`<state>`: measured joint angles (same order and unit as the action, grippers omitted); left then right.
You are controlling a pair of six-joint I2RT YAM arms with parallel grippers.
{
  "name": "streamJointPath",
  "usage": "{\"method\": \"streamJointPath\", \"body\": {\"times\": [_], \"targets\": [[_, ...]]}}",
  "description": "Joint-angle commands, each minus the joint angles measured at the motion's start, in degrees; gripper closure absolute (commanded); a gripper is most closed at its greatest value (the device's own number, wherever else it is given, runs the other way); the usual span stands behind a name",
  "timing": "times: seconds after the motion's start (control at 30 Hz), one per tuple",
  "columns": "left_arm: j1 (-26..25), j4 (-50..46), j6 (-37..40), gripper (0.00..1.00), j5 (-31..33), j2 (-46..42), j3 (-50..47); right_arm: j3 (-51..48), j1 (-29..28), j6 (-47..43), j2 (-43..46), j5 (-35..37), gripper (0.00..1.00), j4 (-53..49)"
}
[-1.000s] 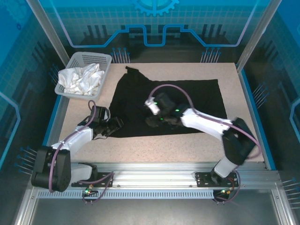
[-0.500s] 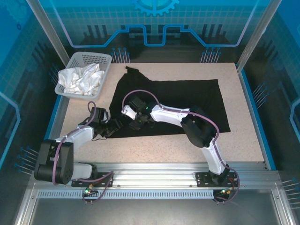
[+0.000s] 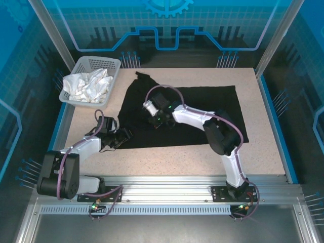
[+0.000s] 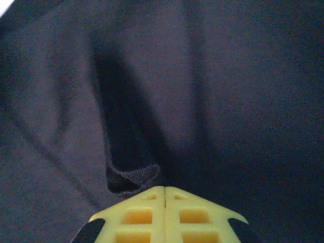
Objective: Fold the inside-out t-shirt
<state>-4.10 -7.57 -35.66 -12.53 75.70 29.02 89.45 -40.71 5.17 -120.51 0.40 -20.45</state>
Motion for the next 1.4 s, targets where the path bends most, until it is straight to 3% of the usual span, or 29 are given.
{"method": "streamJointPath", "body": {"times": [0.0, 0.07, 0.13, 0.2, 0.5, 0.7, 1.37], "targets": [[0.76, -1.12, 1.55, 0.41, -0.03, 0.32, -1.66, -0.98, 7.53, 15.73, 1.67, -0.46, 0.98, 2.15], [0.76, -1.25, 1.82, 0.41, 0.39, 0.37, -1.6, -0.56, 11.06, 20.49, -0.08, -2.32, 0.88, 1.83], [0.76, -1.48, 2.01, 0.4, 0.56, 0.41, -1.58, 0.35, 13.77, 22.93, -1.81, -5.94, 0.68, 1.57], [0.76, -1.65, 2.17, 0.4, 0.6, 0.41, -1.4, -0.16, 15.31, 23.19, -1.66, -8.27, 0.61, 1.91], [0.67, -0.59, 1.15, 0.39, 0.52, -1.98, 0.43, -7.55, 15.46, 15.22, 9.03, -7.84, 0.58, -1.07], [-1.29, 2.05, -0.08, 0.38, 0.92, -1.14, 6.18, -15.93, 14.35, 15.02, 14.8, -6.7, 0.57, 0.43], [-3.9, 3.71, 1.69, 0.39, -0.44, 28.46, 30.06, -20.43, 15.02, 14.2, 17.33, -8.23, 0.56, 2.34]]}}
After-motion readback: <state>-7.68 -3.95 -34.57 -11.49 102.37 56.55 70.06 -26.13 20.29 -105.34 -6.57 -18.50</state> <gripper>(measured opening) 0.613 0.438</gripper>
